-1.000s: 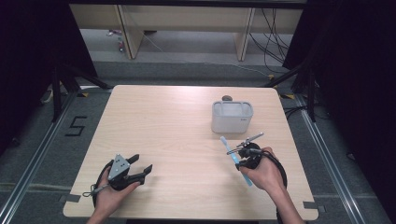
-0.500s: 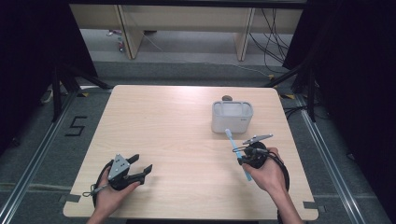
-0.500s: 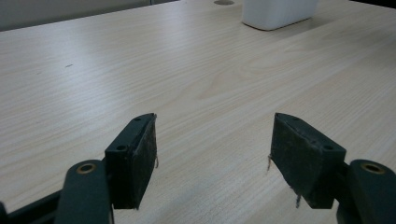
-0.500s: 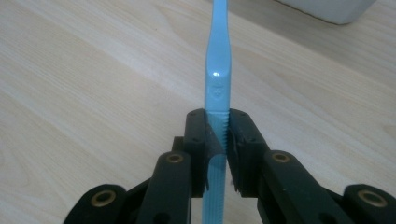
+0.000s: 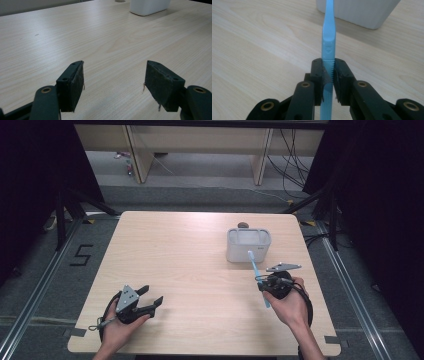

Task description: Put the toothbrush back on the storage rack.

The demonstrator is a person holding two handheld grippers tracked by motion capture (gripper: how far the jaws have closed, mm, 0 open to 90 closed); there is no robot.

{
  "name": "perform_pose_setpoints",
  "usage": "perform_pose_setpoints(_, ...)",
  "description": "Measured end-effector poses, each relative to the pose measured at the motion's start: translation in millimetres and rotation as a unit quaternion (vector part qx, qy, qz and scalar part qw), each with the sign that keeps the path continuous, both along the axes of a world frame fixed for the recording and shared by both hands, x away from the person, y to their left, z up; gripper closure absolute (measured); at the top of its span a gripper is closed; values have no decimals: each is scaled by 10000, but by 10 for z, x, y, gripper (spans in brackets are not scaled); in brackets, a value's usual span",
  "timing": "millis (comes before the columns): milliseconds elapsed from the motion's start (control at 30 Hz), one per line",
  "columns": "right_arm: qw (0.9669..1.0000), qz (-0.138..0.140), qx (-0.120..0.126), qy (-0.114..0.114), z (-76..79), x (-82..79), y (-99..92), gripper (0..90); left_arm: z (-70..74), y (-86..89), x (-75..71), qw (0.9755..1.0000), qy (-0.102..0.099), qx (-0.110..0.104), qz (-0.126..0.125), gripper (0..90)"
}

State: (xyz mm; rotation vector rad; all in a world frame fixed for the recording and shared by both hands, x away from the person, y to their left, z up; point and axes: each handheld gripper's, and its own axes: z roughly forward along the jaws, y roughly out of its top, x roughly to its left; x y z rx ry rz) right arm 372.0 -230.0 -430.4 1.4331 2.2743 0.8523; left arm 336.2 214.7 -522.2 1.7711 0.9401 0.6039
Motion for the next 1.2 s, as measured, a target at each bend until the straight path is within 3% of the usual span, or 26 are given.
perform_pose_setpoints(167, 9991, -221, 310, -205, 23, -3, -20, 789, 0, 2, 2, 10000, 15, -5, -5, 309)
perform_pose_setpoints(300, 9988, -171, 323, -312, 40, 10, -48, 789, 0, 3, 2, 10000, 8, -14, 1, 309)
perform_pose_setpoints(333, 9984, -295, 335, -351, 47, 0, -41, 789, 0, 3, 2, 10000, 11, -12, 3, 309)
perform_pose_setpoints(367, 9980, -198, 364, -482, 41, 23, -64, 789, 0, 2, 2, 10000, 10, -14, 4, 309)
perform_pose_setpoints(400, 9975, -271, 432, -499, 42, 17, -56, 789, 0, 2, 1, 10000, 7, -15, 4, 309)
perform_pose_setpoints(433, 9975, -208, 318, -590, 56, 26, -75, 789, 0, 3, 0, 10000, 7, -15, 2, 308)
perform_pose_setpoints(467, 9965, -289, 477, -623, 63, 24, -78, 789, 0, 3, 0, 10000, 6, -15, 0, 309)
perform_pose_setpoints(567, 9956, -280, 404, -792, 67, 33, -97, 789, 0, 4, 0, 10000, 9, -23, 0, 309)
perform_pose_setpoints(667, 9947, -364, 615, -736, 84, 51, -112, 789, -3, 2, 3, 10000, 1, -61, -5, 309)
perform_pose_setpoints(767, 9931, -512, 645, -830, 97, 53, -108, 789, -5, 6, 7, 10000, -8, -61, -21, 309)
perform_pose_setpoints(800, 9936, -530, 651, -756, 111, 47, -109, 789, -5, 5, 6, 10000, -5, -65, -14, 309)
perform_pose_setpoints(833, 9931, -444, 654, -866, 113, 72, -128, 789, -5, 5, 7, 10000, -9, -63, -20, 309)
perform_pose_setpoints(900, 9933, -444, 667, -839, 116, 77, -128, 789, 0, 3, 1, 10000, 14, -46, 5, 309)
perform_pose_setpoints(1000, 9912, -549, 770, -930, 122, 87, -133, 789, -4, 6, 5, 10000, -5, -58, -13, 309)
perform_pose_setpoints(1200, 9895, -611, 704, -1109, 167, 123, -155, 789, -5, 6, 5, 10000, -13, -68, -18, 308)
